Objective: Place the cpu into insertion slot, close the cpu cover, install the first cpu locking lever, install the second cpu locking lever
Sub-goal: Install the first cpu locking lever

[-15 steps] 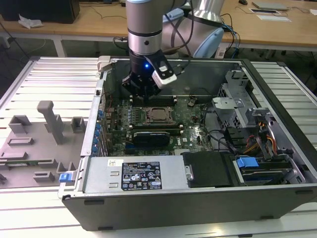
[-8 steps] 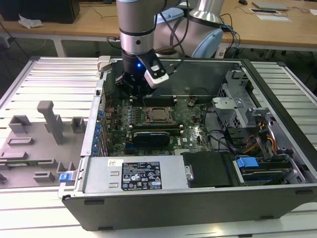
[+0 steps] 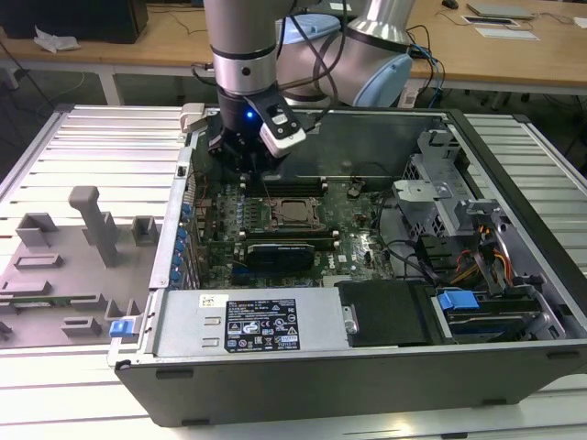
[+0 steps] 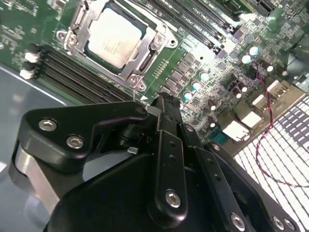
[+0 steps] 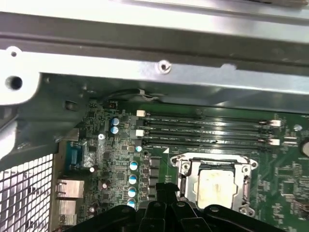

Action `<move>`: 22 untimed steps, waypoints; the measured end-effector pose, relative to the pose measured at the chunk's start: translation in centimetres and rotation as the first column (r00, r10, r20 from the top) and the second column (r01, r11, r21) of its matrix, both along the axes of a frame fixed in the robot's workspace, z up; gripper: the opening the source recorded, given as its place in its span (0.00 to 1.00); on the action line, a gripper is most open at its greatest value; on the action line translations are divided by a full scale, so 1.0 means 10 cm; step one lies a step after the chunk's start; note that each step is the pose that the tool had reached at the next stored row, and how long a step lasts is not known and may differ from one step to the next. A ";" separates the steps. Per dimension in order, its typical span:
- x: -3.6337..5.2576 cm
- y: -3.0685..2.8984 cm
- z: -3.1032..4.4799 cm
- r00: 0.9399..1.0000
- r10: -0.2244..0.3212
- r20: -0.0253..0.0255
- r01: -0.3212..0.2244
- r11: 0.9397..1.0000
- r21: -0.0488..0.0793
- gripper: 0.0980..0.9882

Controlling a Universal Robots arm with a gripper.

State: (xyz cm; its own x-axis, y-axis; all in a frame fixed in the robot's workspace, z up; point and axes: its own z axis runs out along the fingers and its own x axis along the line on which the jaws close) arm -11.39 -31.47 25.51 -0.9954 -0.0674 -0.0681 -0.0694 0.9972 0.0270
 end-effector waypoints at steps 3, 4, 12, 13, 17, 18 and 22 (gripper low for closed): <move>-0.019 0.001 0.005 1.000 0.000 0.002 0.000 1.000 0.000 0.01; -0.037 0.002 0.004 1.000 0.000 0.002 0.000 1.000 0.000 0.01; -0.113 0.005 0.003 1.000 0.001 0.012 -0.002 0.999 0.048 0.01; -0.117 0.005 0.003 1.000 0.001 0.013 -0.002 0.998 0.058 0.01; -0.132 0.005 0.003 1.000 0.004 0.019 -0.006 0.992 0.124 0.01; -0.133 0.005 0.003 1.000 0.004 0.020 -0.007 0.991 0.137 0.01; -0.133 0.006 0.002 1.000 0.004 0.022 -0.007 0.989 0.150 0.01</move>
